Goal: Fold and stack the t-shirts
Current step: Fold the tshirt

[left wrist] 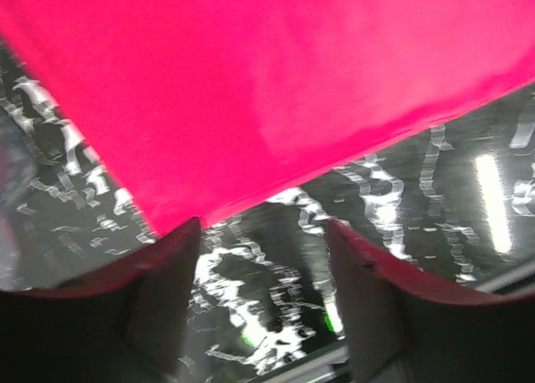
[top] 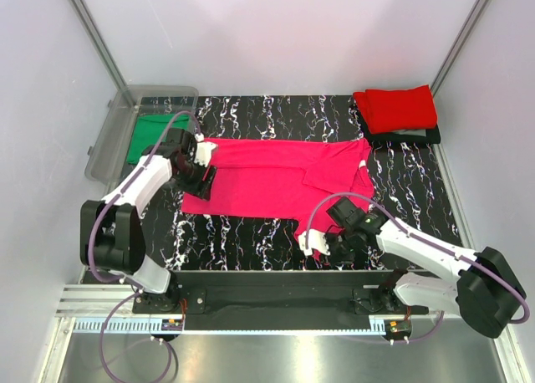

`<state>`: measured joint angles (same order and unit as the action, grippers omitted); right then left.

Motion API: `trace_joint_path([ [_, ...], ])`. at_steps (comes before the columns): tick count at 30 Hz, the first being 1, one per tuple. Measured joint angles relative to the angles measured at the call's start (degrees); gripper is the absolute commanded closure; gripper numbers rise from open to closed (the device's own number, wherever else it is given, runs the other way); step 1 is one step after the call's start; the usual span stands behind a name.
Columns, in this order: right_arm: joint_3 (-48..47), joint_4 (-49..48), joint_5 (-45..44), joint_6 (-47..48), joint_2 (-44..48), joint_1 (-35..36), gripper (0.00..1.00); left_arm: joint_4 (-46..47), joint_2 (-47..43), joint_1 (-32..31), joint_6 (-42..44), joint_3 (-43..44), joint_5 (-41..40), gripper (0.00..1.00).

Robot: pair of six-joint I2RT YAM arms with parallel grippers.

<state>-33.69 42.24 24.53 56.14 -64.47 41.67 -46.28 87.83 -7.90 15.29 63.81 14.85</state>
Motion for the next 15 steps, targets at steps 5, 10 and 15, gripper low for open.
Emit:
trace_joint_path([
  [5,0.0,-0.13,-0.02,0.74,-0.55,0.09,0.63,-0.35,4.39,0.04,1.97,0.85,-4.35,0.39],
  [10,0.07,-0.55,-0.02,1.53,-1.75,0.24,0.88,-0.22,6.4,0.04,4.09,1.01,-7.69,0.4],
  [15,0.09,-0.63,-0.11,1.86,-2.23,0.31,1.0,0.24,8.83,0.04,7.41,1.36,-10.16,0.36],
])
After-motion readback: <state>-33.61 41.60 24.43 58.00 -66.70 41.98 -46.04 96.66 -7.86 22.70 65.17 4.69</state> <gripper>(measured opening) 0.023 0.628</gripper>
